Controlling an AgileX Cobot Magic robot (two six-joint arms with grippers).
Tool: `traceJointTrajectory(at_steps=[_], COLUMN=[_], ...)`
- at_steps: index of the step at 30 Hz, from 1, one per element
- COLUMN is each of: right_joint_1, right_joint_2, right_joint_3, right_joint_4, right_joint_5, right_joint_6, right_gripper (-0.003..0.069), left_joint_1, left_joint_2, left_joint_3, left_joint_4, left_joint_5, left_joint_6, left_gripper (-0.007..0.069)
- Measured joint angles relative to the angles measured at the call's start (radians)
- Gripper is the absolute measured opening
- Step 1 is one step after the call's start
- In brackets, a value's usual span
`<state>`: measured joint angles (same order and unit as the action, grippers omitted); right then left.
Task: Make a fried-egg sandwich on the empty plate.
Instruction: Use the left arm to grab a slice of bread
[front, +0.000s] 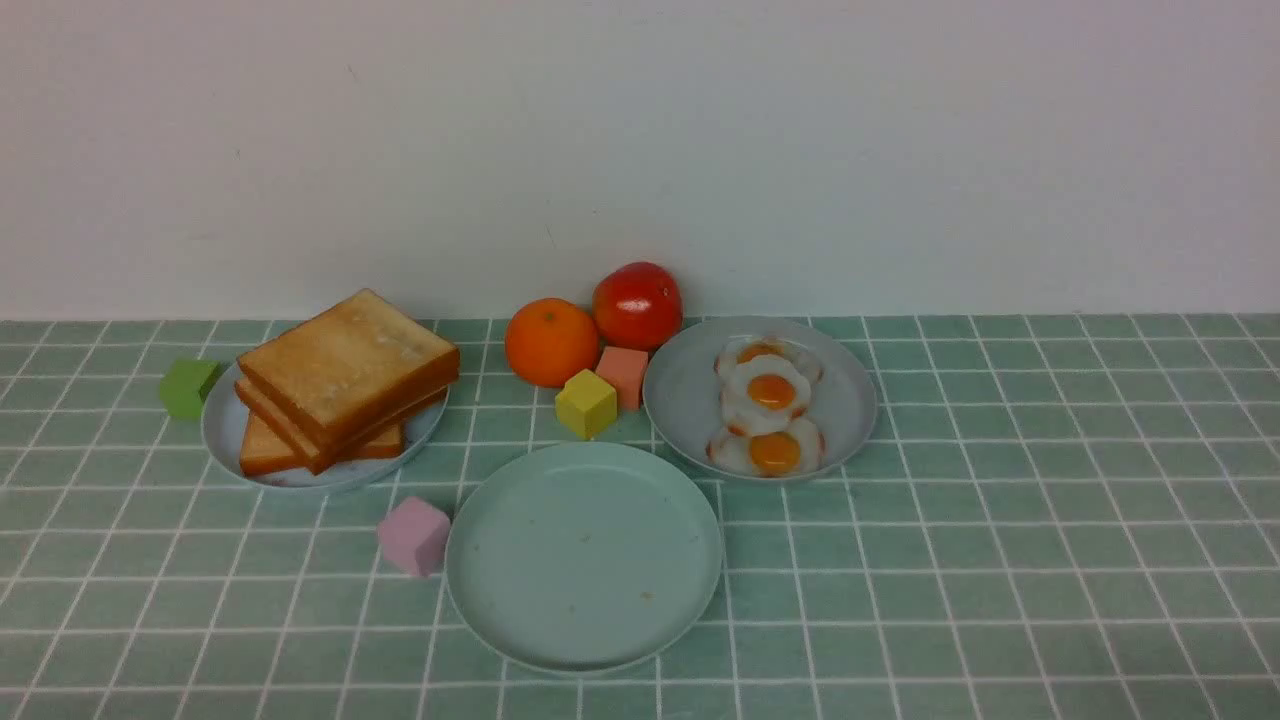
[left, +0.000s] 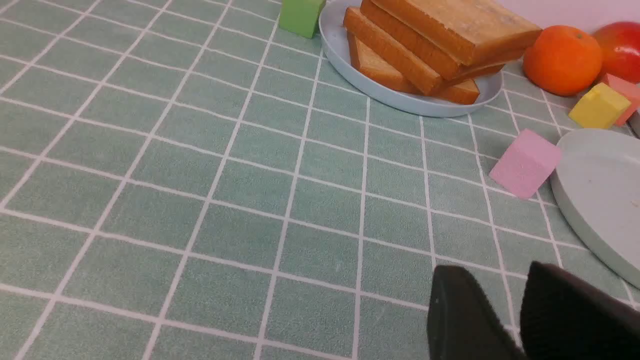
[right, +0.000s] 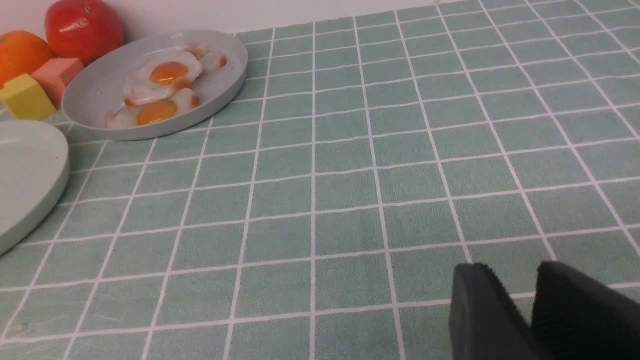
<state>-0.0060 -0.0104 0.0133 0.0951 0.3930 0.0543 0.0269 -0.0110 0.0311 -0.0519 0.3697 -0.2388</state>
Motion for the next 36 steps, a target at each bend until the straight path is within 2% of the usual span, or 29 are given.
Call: traceJointTrajectory(at_steps=[16,20,24,25,28,30,33,36], right_joint_1=[0.0,0.0,0.0,0.0,0.0,0.0,0.0,0.0], right_joint_2=[0.0,0.0,0.0,0.0,0.0,0.0,0.0,0.0], right_joint_3=[0.0,0.0,0.0,0.0,0.0,0.0,0.0,0.0], right_joint_4=[0.0,0.0,0.0,0.0,0.0,0.0,0.0,0.0], right_joint_5=[0.0,0.0,0.0,0.0,0.0,0.0,0.0,0.0], right_joint_6=[0.0,0.0,0.0,0.0,0.0,0.0,0.0,0.0], right_gripper=[0.0209,0.0214,0.0219,0.022,0.0225,0.0227,0.0232,0.0235], left_joint_1=[0.0,0.0,0.0,0.0,0.0,0.0,0.0,0.0], left_joint_2=[0.0,0.0,0.0,0.0,0.0,0.0,0.0,0.058], left_joint_3=[0.0,0.0,0.0,0.0,0.0,0.0,-0.038,-0.145], left_joint_4=[0.0,-0.017,-0.249,-0.261,-0.417,-0.444,-0.435,-0.365], left_joint_5=[-0.002,-0.055,-0.224,-0.23,-0.332,-0.37,-0.34,-0.262], left_joint_6=[0.0,-0.011,-0.152,-0.152,-0.221,-0.228,-0.228,-0.172], left_gripper=[0.0218,0.0218,0.022,0.022,0.0223,0.0224,0.0202,0.0127])
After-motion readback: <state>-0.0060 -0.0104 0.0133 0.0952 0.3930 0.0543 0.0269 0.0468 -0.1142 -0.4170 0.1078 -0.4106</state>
